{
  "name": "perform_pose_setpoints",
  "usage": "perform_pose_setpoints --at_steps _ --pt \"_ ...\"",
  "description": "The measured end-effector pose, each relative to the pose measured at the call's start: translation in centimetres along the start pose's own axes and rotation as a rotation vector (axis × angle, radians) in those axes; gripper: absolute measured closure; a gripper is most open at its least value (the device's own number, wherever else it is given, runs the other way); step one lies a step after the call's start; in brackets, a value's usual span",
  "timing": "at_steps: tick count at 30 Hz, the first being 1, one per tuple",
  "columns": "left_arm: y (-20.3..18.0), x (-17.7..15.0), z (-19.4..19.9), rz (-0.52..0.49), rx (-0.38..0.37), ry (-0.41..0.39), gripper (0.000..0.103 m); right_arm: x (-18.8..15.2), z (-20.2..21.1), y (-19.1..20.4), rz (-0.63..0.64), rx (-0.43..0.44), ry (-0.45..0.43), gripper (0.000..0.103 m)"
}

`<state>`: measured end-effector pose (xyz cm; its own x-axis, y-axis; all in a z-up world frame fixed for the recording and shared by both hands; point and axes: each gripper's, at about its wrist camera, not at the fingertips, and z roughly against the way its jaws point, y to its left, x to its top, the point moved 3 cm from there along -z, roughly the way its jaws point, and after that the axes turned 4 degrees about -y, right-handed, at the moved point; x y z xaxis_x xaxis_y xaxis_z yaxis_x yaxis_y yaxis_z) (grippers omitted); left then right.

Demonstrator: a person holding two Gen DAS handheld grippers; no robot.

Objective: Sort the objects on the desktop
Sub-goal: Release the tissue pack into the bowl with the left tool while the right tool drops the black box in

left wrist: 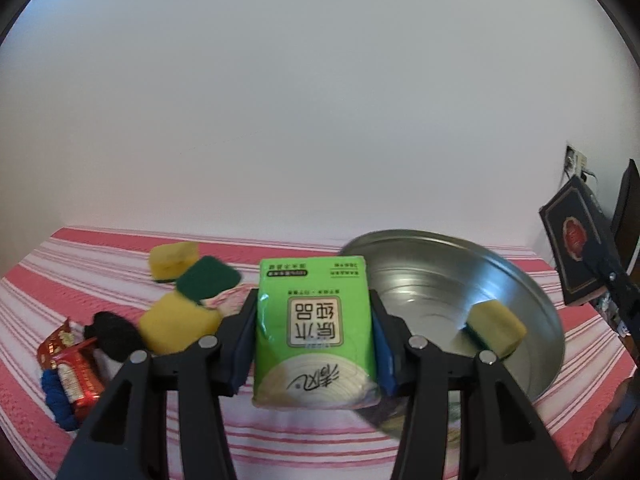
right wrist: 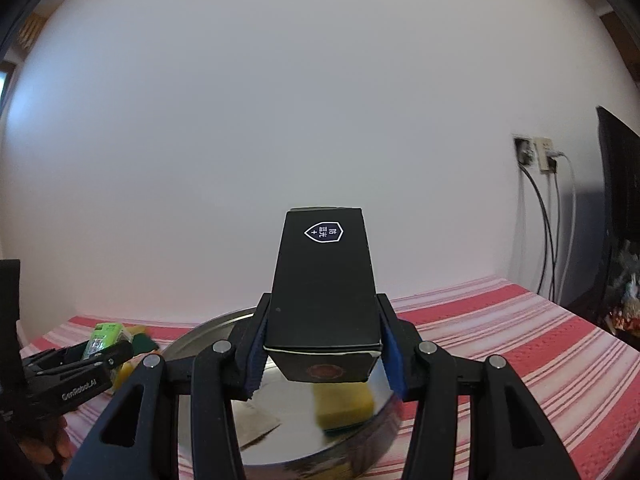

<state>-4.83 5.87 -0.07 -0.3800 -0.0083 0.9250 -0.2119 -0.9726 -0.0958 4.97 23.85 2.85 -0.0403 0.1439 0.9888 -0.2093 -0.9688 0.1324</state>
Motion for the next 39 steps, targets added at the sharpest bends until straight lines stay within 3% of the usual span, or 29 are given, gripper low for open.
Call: perform_pose_setpoints --at_steps 14,25,31,32,34,35,36,37,39 --pt "-6.4 0.2 -3.4 -0.07 -0.07 0.057 0.054 -0.4 -3.4 -2.3 0.072 -0.069 0.039 0.052" --pt "-7.7 -0.2 -4.8 -0.08 -0.059 0.117 0.054 -1.7 -5.3 -1.3 0.11 -0.064 0.113 0.052" --pt "-7.9 -0.3 -4.8 -0.101 -0.054 0.096 0.052 -1.8 -6.0 -1.7 0.107 -0.048 0.136 0.051" --pt "-7.9 -0.3 -4.8 -0.098 -0.058 0.094 0.049 -1.8 -6.1 -1.6 0.112 -0.053 0.138 0.05" --pt "-8.0 -0.5 -4.9 -0.109 -0.05 0.094 0.023 -1.9 -5.9 -1.4 0.117 -0.06 0.133 0.048" --pt "-8.0 -0.5 -4.8 -0.117 -0.041 0.087 0.017 -1.9 -5.8 -1.4 0.115 -0.067 0.127 0.045" --pt "-8.0 -0.5 -4.7 -0.124 -0.036 0.079 0.006 -1.9 -5.7 -1.4 0.112 -0.068 0.126 0.033" --pt "-8.0 -0.4 -4.5 -0.136 -0.026 0.061 0.001 -1.9 -5.5 -1.4 0.107 -0.075 0.122 0.026" --pt "-8.1 -0.2 -4.0 -0.161 -0.003 0.017 0.001 -1.7 -5.3 -1.6 0.097 -0.089 0.107 0.025"
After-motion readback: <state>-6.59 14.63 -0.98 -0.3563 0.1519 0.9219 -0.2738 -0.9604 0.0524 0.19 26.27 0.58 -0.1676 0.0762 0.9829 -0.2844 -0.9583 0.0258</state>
